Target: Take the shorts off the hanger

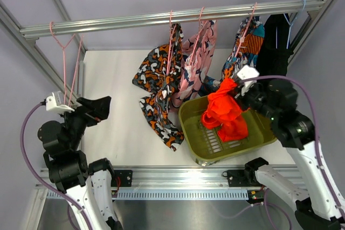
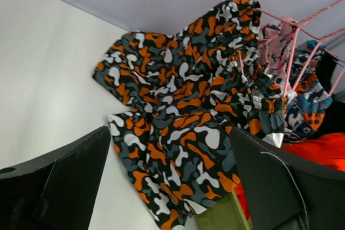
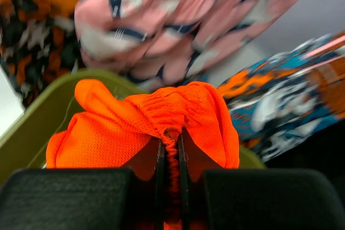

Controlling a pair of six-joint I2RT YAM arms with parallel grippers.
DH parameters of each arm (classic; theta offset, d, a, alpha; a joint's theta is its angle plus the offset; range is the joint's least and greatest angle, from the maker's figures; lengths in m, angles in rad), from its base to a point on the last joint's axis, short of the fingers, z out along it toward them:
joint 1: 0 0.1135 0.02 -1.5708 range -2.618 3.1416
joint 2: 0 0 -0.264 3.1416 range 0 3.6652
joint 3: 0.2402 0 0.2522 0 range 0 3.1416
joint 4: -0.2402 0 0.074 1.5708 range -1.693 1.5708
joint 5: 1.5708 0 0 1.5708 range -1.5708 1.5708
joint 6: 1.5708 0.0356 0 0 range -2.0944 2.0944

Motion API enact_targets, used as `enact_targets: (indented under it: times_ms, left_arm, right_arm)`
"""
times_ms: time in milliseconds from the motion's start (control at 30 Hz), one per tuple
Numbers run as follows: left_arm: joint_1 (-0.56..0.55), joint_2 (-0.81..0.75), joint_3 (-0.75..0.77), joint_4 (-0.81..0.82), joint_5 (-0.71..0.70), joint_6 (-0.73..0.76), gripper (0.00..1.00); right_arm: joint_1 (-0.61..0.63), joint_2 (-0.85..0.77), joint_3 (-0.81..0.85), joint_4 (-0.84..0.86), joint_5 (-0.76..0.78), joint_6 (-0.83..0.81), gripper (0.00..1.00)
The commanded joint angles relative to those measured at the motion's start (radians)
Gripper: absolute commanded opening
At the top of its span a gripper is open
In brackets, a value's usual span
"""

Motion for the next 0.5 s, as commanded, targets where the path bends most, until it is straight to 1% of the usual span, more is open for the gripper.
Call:
enact_targets:
  times_ms: [0,33,167,233,267,300,333,367,433,467]
  left_arm:
    - [0.000,0.019,-0.050,0.127,0.162,-0.098,0.96]
    - [-0.002,0.015,-0.057,0.127,0.164,-0.099,0.96]
    - [-0.002,0.004,-0.092,0.129,0.164,-0.121,0.96]
    - [-0.002,0.005,-0.110,0.129,0.164,-0.132,0.96]
    - [0.000,0.007,-0.113,0.130,0.161,-0.133,0.96]
    - [-0.002,0.008,-0.120,0.130,0.159,-0.136,0.96]
    - [-0.002,0.010,-0.123,0.132,0.159,-0.138,0.96]
    - [-0.002,0.011,-0.124,0.133,0.161,-0.139,0.95]
    - [-0.002,0.025,-0.130,0.133,0.161,-0.144,0.95]
    - [-0.003,0.028,-0.132,0.133,0.161,-0.147,0.95]
  right_arm:
    - [-0.006,0.012,-0.094,0.010,-0.103,-0.007,0.00]
    - [-0.005,0.020,-0.132,0.001,-0.134,-0.013,0.01]
    - [-0.006,0.093,-0.179,-0.048,-0.183,-0.022,0.08]
    - [-0.006,0.122,-0.193,-0.065,-0.238,-0.030,0.12]
    - [-0.006,0.127,-0.194,-0.085,-0.258,-0.034,0.16]
    - [-0.006,0.127,-0.196,-0.091,-0.301,-0.042,0.23]
    - [-0.006,0.126,-0.197,-0.102,-0.315,-0.054,0.43]
    - [-0.006,0.124,-0.199,-0.105,-0.324,-0.053,0.54]
    - [-0.006,0.127,-0.187,-0.118,-0.343,-0.051,0.72]
    - [-0.006,0.127,-0.180,-0.122,-0.350,-0.051,0.75]
